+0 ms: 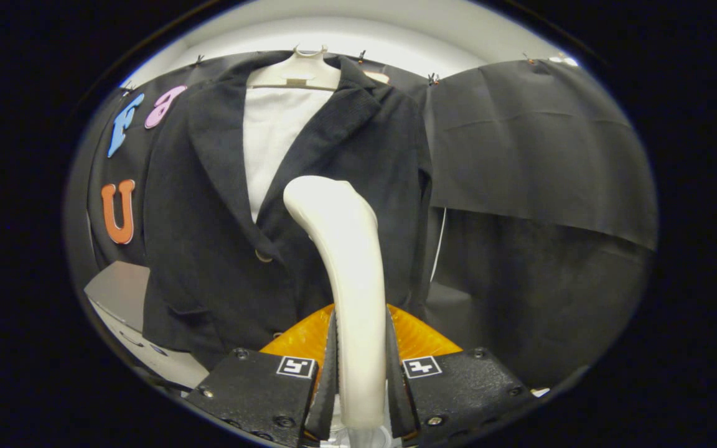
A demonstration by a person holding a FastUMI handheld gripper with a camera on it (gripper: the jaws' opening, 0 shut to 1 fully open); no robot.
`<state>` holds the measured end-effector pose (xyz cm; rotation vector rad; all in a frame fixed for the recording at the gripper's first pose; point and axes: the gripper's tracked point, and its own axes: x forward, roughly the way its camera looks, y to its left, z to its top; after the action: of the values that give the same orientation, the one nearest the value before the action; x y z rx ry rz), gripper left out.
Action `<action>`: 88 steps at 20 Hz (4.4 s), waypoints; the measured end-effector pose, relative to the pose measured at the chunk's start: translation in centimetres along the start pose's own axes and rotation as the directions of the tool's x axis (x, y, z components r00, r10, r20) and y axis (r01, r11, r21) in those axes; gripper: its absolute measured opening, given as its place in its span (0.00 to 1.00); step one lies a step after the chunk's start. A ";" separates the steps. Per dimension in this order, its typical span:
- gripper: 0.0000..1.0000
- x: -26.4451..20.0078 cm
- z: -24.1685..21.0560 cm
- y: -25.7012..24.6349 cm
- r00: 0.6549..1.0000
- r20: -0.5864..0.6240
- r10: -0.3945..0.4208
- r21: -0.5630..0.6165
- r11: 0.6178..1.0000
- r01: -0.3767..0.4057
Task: Iron the clothes twice with a garment steamer, once on the left side and once on the right side.
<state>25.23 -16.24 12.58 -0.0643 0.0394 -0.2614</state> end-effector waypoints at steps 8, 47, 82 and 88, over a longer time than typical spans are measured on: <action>0.38 0.4 -5.6 0.9 0.997 -0.076 -0.023 -0.030 0.999 0.021; 0.38 -0.4 -21.6 1.9 0.937 -0.346 -0.052 -0.065 0.997 0.031; 0.38 -35.3 -17.9 2.2 0.930 -0.166 0.327 -0.003 0.943 -0.332; 0.38 -40.0 -19.8 4.2 0.927 -0.165 0.338 -0.008 0.939 -0.344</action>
<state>-13.27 -2.97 -6.18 -0.0712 0.2151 0.0845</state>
